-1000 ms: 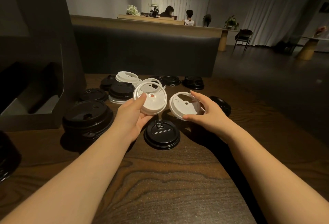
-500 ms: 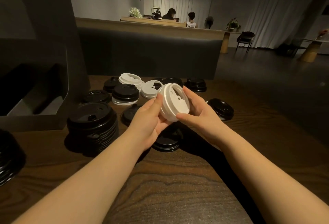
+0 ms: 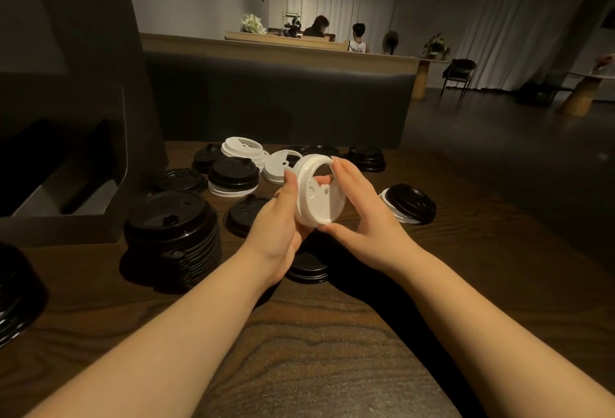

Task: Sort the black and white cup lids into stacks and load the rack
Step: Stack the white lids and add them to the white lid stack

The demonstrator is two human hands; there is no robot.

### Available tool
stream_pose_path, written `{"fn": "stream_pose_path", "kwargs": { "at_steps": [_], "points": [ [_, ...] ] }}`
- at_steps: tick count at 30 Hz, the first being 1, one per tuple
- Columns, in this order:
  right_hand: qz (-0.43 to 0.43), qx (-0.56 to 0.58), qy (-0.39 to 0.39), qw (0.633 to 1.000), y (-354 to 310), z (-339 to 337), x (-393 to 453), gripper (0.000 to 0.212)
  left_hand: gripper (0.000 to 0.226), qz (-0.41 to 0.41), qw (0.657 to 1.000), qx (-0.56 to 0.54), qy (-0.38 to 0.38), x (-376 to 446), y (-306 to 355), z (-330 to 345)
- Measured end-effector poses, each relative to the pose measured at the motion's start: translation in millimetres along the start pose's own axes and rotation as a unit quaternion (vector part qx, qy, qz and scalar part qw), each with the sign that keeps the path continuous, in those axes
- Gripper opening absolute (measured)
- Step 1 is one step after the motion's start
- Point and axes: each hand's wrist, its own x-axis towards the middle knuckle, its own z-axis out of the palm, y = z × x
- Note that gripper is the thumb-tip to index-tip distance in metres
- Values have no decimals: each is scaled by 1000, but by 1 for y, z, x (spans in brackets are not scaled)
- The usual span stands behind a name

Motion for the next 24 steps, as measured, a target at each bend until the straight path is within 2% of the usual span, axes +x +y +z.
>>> {"fn": "stream_pose_path", "kwargs": {
  "at_steps": [3, 7, 11, 15, 20, 24],
  "points": [
    [-10, -16, -21, 1000, -1, -3, 1, 86, 58, 1, 999, -11, 33, 3, 0, -1],
    [-17, -27, -40, 999, -3, -7, 1, 86, 67, -27, 998, -49, 27, 6, 2, -5],
    [-15, -26, -74, 997, -3, -13, 1, 86, 50, -68, 993, -85, 39, 8, 6, -10],
    [-5, -1, -96, 995, -3, -15, 1, 84, 48, -97, 990, -95, 46, 10, 9, -15],
    [-5, -41, -95, 995, -6, -13, 1, 86, 50, -92, 989, -107, 49, 10, 6, -14],
    [-21, -66, -98, 993, -7, -10, 1, 90, 56, -73, 992, -100, 20, 7, 4, -12]
  ]
}}
